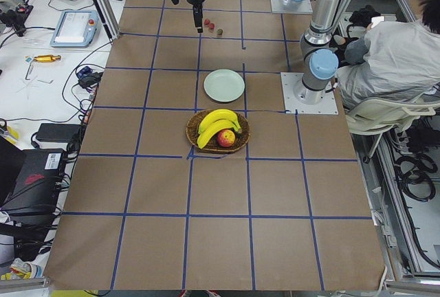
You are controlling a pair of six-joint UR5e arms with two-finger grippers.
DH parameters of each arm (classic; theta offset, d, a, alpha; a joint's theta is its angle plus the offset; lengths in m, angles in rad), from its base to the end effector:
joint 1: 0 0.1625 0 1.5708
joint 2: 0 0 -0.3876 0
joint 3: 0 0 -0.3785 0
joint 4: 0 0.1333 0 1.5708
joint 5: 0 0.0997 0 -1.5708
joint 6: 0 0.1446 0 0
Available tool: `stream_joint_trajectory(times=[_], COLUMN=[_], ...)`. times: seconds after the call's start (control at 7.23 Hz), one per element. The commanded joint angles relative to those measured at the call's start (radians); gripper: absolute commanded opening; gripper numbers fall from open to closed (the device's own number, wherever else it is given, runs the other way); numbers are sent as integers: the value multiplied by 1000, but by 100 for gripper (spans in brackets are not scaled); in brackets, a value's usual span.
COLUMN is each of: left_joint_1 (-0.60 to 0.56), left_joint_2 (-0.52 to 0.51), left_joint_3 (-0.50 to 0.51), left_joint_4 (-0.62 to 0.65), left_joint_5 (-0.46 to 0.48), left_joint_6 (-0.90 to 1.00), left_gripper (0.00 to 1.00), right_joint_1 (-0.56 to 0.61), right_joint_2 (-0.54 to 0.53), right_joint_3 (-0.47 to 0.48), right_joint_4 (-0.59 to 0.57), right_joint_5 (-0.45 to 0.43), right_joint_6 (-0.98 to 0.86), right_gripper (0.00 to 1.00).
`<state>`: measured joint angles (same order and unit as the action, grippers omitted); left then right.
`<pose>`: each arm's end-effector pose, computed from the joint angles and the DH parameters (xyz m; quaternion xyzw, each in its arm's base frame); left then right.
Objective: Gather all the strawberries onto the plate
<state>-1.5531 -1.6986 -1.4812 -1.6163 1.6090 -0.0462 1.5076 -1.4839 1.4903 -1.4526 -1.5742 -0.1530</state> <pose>-0.1186 -0.5171 0.3802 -0.0311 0.9985 0.0416 0.0197 0.1014 -0.5005 0.3903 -0.0449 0.9970 0.0621 0.0050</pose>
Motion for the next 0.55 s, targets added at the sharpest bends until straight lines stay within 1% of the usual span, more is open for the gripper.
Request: stream_joint_trajectory(times=[0.0, 0.42], left_joint_1=[2, -1], left_joint_2=[5, 7], left_joint_3=[1, -5], left_joint_4=[0, 0], left_joint_5=[0, 0], left_joint_6=[0, -1], left_gripper=[100, 100], right_joint_1=[2, 0], right_joint_2=[1, 4], right_joint_3=[8, 8], right_joint_4=[-11, -32], right_joint_5=[-3, -4], right_joint_6=[3, 6], right_gripper=[100, 100])
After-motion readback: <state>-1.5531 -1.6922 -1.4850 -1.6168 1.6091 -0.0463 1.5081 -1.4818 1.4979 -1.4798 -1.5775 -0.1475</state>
